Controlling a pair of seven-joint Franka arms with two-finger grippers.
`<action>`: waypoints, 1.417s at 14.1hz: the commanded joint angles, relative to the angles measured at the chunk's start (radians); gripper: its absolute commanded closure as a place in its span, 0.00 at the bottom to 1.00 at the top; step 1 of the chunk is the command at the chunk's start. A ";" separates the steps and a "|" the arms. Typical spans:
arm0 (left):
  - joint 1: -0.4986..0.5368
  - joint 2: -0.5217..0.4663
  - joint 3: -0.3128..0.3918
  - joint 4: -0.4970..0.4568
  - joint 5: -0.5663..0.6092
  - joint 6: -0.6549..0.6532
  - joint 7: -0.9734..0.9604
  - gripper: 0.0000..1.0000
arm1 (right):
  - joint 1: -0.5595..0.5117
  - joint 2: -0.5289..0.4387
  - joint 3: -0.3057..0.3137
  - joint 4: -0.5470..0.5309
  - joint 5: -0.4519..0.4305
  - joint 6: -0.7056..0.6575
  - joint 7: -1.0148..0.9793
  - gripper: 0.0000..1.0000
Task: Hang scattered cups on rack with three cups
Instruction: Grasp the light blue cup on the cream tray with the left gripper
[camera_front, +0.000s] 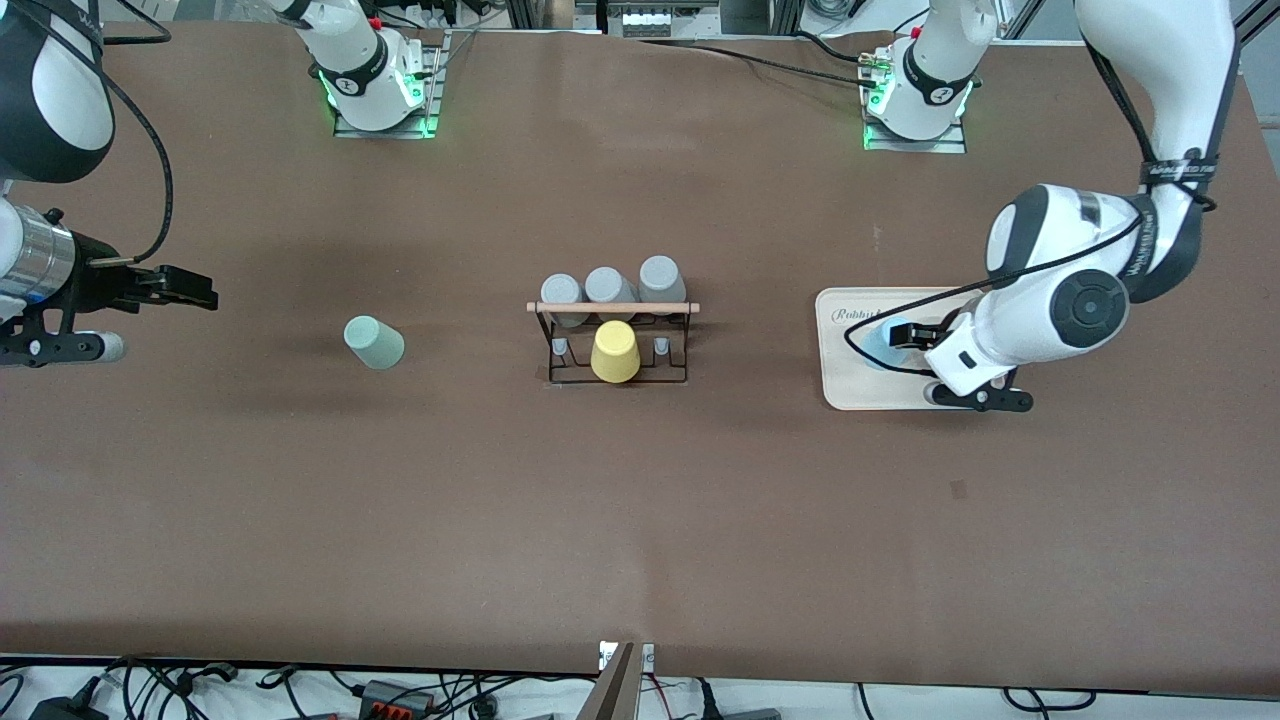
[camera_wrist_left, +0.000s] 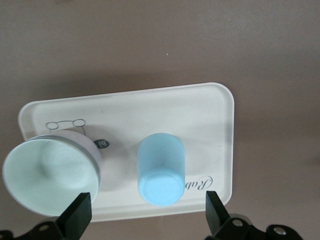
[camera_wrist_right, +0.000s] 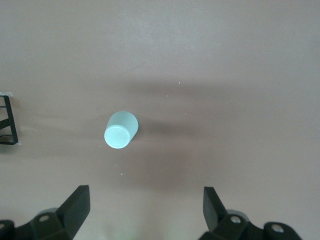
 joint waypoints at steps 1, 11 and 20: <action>0.012 -0.041 -0.014 -0.134 -0.018 0.124 0.016 0.00 | 0.004 -0.003 0.001 0.003 -0.001 -0.015 -0.017 0.00; 0.002 0.012 -0.014 -0.205 -0.018 0.217 -0.016 0.00 | 0.005 0.001 0.001 -0.022 -0.001 -0.041 -0.008 0.00; -0.004 0.055 -0.014 -0.191 -0.018 0.248 -0.047 0.34 | 0.010 -0.015 0.003 -0.063 0.000 -0.025 -0.006 0.00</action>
